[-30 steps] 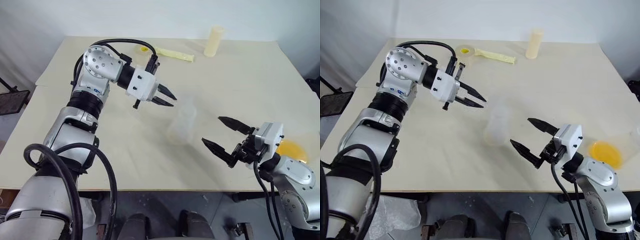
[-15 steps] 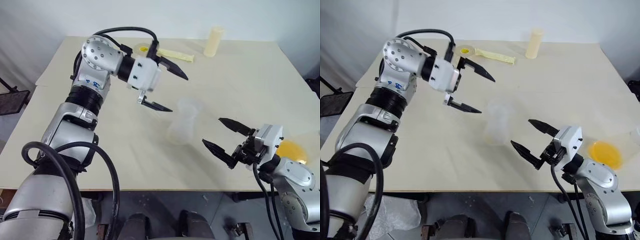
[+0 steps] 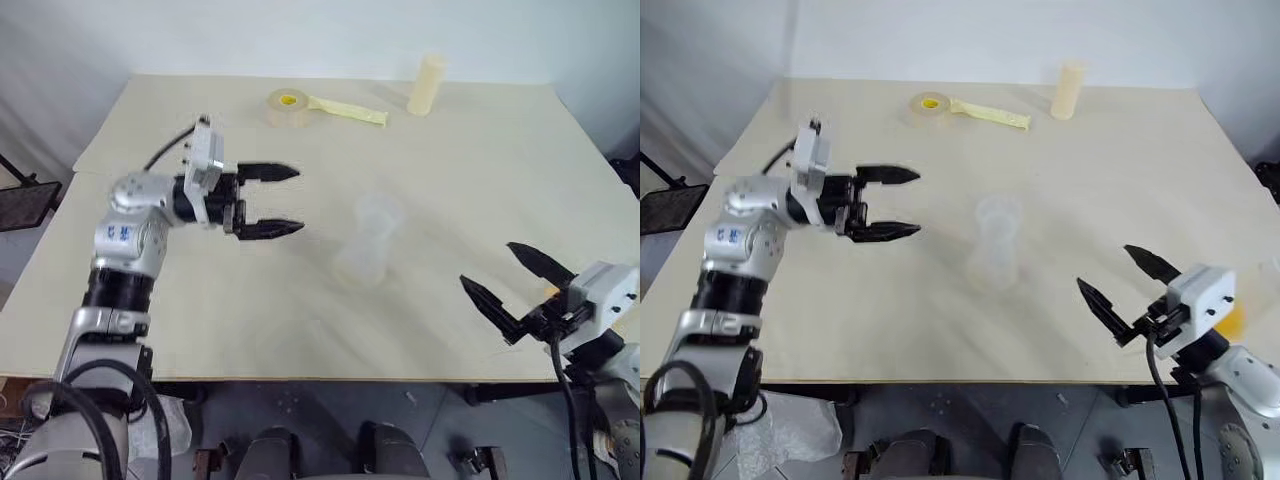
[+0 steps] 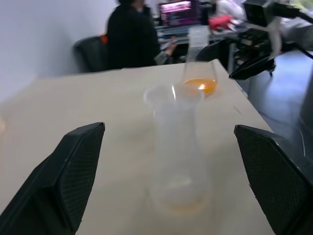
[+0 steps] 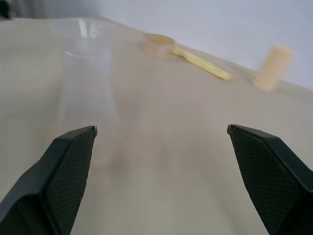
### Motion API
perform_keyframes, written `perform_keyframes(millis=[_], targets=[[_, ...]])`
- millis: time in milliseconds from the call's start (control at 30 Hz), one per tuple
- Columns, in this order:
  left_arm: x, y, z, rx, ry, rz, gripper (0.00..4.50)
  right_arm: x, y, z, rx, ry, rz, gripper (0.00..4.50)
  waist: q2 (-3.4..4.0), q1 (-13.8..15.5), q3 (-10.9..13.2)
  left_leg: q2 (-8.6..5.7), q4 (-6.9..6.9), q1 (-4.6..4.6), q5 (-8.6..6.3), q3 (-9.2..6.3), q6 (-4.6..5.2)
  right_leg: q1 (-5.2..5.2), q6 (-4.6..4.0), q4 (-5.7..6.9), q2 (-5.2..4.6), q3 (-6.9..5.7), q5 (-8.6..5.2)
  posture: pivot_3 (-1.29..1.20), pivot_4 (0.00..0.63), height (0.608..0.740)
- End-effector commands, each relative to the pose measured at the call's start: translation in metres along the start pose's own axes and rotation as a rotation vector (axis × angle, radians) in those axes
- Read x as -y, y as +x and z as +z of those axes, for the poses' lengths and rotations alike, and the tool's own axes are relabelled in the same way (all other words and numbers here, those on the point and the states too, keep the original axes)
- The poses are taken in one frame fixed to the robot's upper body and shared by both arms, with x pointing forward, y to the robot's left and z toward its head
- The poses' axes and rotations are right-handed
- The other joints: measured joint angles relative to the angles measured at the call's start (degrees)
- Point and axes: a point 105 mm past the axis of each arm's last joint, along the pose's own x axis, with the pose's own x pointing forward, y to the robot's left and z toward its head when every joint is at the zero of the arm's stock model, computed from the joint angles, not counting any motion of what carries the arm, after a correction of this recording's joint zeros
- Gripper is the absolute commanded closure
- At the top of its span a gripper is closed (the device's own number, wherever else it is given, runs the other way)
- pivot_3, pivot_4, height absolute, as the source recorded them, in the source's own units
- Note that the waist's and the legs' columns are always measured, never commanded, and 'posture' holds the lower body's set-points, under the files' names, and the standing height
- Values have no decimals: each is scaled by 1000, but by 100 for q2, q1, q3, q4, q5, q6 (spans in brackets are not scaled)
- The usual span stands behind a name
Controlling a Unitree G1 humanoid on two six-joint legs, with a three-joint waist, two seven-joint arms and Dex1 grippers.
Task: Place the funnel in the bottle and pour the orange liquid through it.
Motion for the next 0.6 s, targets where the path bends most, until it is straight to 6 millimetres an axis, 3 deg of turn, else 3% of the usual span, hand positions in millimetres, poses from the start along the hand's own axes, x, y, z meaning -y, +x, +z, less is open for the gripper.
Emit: perform_keyframes(millis=[33,300,367,600], targets=[[10,-5,-8,34,-21,63,8,7,-17,12,27,-11,-112,0,0,5,0,0,-1,1,0,1,0,0,0,0,0,1,0,0,150,740],[26,-14,-46,30,-84,89,8,17,-64,11,-34,-18,-342,0,8,17,-6,-5,-3,9,0,10,0,4,0,-3,-1,9,0,0,150,740],[33,-13,-55,31,-127,53,8,22,-86,13,-48,-14,-453,0,13,7,-9,-6,-3,12,0,20,0,4,0,-4,-1,12,0,0,150,740],[46,-10,-60,84,-137,22,8,30,-119,11,-94,-16,-574,0,20,-10,-13,-6,-11,20,0,37,1,4,-1,-16,0,30,0,0,150,740]])
